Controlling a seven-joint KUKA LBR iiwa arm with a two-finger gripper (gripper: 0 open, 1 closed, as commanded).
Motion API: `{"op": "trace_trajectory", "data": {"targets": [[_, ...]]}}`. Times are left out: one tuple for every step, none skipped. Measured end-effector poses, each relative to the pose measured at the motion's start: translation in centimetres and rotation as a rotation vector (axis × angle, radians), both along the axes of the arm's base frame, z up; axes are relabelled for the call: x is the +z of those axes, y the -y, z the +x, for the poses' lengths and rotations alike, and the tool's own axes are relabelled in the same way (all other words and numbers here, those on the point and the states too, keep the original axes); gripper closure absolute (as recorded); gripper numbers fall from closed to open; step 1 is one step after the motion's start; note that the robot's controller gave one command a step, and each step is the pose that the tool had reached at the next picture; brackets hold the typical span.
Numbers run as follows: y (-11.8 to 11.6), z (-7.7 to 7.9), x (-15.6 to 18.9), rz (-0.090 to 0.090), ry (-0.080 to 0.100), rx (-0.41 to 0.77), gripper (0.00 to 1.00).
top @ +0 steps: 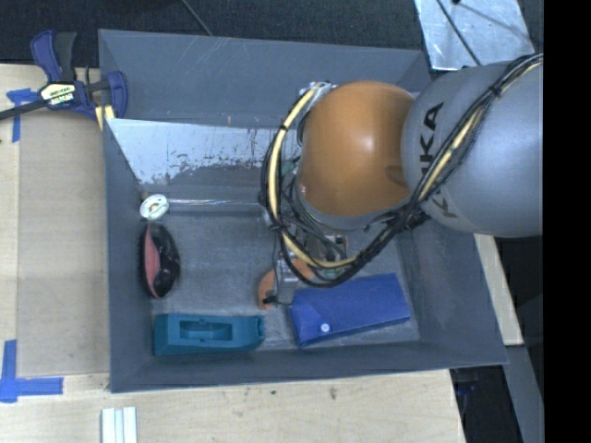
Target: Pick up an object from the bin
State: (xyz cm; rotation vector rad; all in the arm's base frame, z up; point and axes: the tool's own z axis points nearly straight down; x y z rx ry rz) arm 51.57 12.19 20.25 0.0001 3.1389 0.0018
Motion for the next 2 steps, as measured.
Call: {"op": "trace_trajectory", "data": {"targets": [[2.4,-2.1,-4.1,0.001,0.003,-0.02,0.0],[3.8,-3.1,-7.6,-0.002,-0.006,-0.025,0.0]]}}
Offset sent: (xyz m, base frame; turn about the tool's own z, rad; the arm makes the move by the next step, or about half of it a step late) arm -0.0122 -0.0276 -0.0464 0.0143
